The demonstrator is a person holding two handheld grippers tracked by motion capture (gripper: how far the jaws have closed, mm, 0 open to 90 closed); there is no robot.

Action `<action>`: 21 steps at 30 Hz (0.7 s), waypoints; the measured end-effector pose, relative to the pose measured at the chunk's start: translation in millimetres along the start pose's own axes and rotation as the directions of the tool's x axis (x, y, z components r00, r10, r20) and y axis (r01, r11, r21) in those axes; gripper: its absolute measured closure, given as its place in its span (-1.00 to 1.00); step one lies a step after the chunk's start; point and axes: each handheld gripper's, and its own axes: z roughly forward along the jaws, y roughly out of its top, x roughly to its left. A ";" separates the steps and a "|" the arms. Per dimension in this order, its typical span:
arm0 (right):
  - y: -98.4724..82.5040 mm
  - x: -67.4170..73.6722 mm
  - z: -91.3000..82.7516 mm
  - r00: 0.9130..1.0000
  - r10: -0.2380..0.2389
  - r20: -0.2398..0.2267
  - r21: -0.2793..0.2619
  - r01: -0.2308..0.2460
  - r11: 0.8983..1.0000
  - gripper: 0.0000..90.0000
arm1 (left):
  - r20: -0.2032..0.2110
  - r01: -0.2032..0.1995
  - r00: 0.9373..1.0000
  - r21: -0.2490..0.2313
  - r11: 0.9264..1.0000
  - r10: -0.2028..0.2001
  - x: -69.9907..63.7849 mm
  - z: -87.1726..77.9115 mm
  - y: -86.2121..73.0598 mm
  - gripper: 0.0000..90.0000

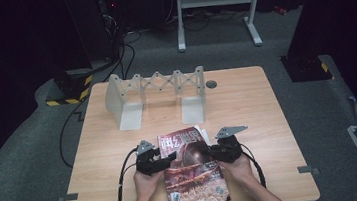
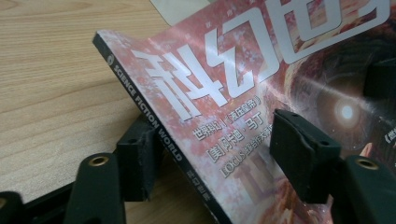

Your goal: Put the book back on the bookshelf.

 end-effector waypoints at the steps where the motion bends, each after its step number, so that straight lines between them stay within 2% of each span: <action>1: -0.1 -0.2 0.4 1.000 0.000 0.003 0.001 0.000 1.000 0.90 | 0.004 -0.003 1.000 0.000 1.000 0.003 0.3 -0.2 -0.1 -0.15; 10: -3.1 -2.6 6.6 0.999 0.007 0.040 0.042 -0.008 0.999 0.86 | 0.003 -0.007 1.000 0.001 1.000 0.007 0.7 -0.9 -1.0 0.22; 14: -4.5 -3.9 9.3 0.998 0.005 0.064 0.056 -0.009 0.998 0.78 | -0.001 -0.009 1.000 0.012 1.000 0.009 -0.6 0.5 -1.1 0.29; 21: -7.3 -7.2 11.5 0.995 0.038 0.094 0.076 -0.045 0.996 0.53 | -0.003 -0.018 1.000 0.024 1.000 0.018 -2.1 1.7 -1.0 0.32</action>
